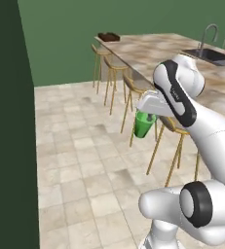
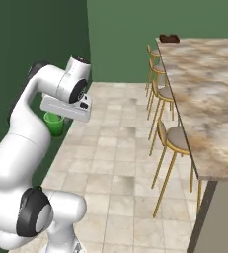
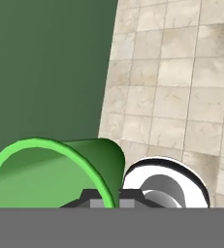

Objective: There is a tray on the dining counter. Grab the cup, mug, and pitcher and place them on the tray. The pitcher may be placed next to the tray if it cannot fit the tray.

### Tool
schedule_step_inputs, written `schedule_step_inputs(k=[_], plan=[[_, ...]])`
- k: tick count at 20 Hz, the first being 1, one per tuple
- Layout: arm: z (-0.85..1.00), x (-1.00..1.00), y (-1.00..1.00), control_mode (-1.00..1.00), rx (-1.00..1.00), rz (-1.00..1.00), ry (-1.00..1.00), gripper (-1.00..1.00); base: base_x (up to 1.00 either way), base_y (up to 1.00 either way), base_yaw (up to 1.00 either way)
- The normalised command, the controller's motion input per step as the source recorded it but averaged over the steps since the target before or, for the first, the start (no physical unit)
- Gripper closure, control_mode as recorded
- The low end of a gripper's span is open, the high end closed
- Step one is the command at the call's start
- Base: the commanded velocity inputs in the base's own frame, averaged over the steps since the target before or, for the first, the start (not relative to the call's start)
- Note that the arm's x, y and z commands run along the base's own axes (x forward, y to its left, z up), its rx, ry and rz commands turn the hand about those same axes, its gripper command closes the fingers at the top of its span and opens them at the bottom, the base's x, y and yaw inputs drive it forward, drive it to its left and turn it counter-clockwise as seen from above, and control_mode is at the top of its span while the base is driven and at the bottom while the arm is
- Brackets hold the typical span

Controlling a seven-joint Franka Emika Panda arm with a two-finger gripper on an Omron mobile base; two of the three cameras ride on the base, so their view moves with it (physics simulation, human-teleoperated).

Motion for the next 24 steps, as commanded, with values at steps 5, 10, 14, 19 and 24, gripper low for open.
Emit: schedule_step_inputs(k=[5,10,14,19,24], plan=[[0.0,0.0,0.0,1.0,0.0,0.0,0.0,1.0,1.0,0.71,-0.46],[0.0,0.0,0.0,1.0,0.0,0.0,0.0,1.0,1.0,0.96,-0.22],[0.0,0.0,0.0,1.0,0.0,0.0,0.0,1.0,1.0,0.73,-0.08],[0.0,0.0,0.0,1.0,0.0,0.0,0.0,1.0,1.0,0.19,-0.04],[0.0,0.0,0.0,1.0,0.0,0.0,0.0,1.0,1.0,0.23,-0.05]])
